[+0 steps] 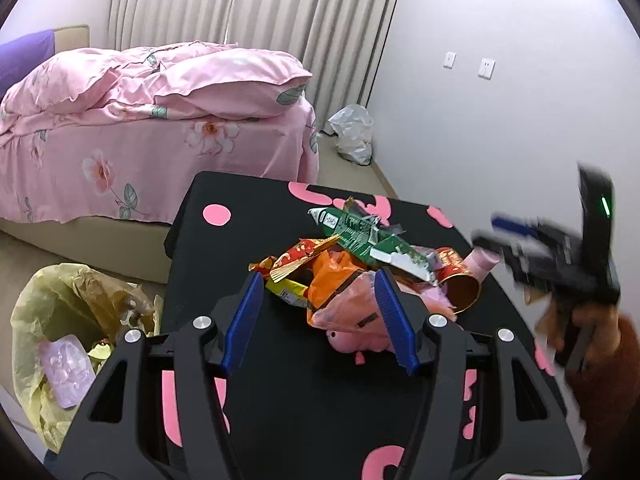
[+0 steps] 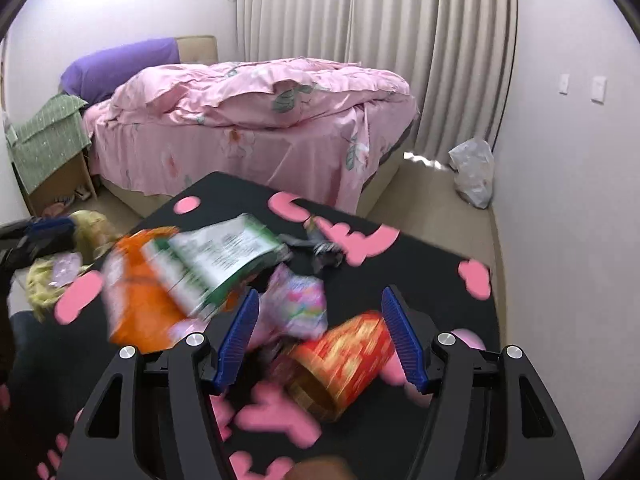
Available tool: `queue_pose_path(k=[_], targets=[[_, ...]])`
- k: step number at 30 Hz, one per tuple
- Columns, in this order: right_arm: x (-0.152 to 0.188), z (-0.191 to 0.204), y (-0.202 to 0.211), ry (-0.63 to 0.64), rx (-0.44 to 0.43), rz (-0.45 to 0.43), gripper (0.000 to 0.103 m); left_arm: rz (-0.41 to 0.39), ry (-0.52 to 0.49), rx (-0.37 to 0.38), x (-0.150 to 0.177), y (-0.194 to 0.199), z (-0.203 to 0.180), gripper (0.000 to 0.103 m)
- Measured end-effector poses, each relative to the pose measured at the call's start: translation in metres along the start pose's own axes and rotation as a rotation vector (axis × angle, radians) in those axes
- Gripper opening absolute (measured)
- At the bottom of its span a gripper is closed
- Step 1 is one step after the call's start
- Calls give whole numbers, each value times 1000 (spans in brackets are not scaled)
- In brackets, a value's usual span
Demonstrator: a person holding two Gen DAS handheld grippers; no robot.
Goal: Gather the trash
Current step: 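Grasp the black-and-silver wrapper strip with the right gripper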
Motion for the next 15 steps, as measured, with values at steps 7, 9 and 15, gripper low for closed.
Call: queue_pose_path(k=[7, 9, 15], targets=[[-44, -5, -100, 61, -90, 127, 57, -4, 58, -19, 5, -4, 29, 55], [-46, 0, -123, 68, -114, 168, 53, -5, 86, -21, 6, -6, 42, 55], [-36, 31, -164, 212, -165, 264, 53, -16, 112, -31, 6, -7, 68, 55]])
Point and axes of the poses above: each gripper's, at about its wrist camera, not at the fingertips, and y roughly against the way its jaws point, z to its left, x to its underside, the point moved 8 cm from there along -y, roughly the way its jaws point, and after that the axes turned 8 degrees about x, right-handed, at the moved point
